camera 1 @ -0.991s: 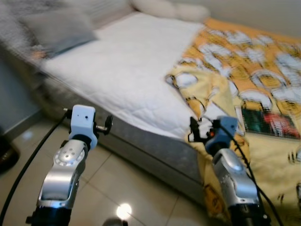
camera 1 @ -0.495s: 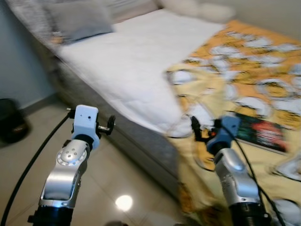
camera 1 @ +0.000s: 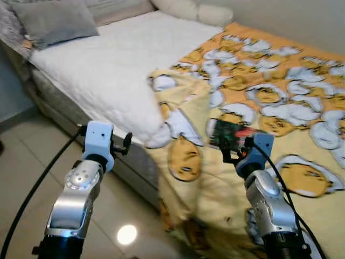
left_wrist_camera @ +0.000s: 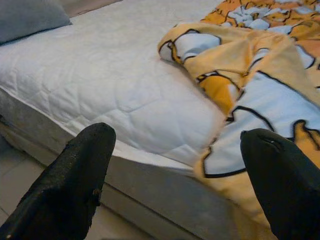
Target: Clean up the room
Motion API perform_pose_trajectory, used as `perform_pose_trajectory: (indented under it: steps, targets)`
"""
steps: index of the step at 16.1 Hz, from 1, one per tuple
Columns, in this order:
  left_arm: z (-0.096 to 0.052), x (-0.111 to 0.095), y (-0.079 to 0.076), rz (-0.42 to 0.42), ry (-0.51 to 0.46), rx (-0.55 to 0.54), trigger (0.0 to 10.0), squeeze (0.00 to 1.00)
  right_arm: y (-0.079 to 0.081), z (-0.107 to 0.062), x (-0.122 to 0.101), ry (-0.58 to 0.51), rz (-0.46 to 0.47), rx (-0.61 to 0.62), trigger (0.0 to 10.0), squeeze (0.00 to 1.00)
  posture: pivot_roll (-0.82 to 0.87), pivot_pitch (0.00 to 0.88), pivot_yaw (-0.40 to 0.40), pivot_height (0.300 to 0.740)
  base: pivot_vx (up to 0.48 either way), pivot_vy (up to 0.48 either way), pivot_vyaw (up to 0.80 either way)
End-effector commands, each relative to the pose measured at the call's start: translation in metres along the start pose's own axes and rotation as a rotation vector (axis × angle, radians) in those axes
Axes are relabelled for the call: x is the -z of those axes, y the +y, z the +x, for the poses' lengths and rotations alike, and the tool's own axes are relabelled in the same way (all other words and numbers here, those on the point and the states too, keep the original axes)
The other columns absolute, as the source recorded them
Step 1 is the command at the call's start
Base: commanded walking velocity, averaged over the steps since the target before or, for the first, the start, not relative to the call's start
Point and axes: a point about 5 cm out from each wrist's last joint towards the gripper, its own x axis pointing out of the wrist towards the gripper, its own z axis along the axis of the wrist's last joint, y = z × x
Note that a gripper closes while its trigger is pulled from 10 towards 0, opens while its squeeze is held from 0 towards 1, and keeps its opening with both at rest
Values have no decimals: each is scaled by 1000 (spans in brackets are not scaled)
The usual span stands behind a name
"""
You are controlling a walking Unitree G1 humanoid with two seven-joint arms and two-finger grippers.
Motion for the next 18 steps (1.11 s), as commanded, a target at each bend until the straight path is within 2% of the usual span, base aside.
perform_pose_trajectory:
  steps: [1, 4, 5, 9, 18]
  targets:
    - [1, -5, 3, 8, -18, -17, 10000, 800, 6, 2, -1, 1, 14, -21, 10000, 1000, -33, 0, -8, 740, 0, 0, 0]
    - [2, -7, -1, 19, -34, 0, 10000, 804, 5, 2, 1, 20, 13, -6, 10000, 1000, -35, 0, -5, 740, 0, 0, 0]
    - [2, -7, -1, 18, -36, 7, 10000, 808, 5, 3, 2, 25, 15, -5, 10000, 0, -35, 0, -6, 740, 0, 0, 0]
    - [2, -9, -3, 5, -49, 37, 10000, 824, 0, 4, 4, 56, -14, 38, 10000, 0, -33, 0, -7, 740, 0, 0, 0]
    - [1, -7, -5, -3, -41, 74, 10000, 827, 0, 6, 1, 44, -26, 47, 10000, 0, -33, 0, -5, 740, 337, 0, 67]
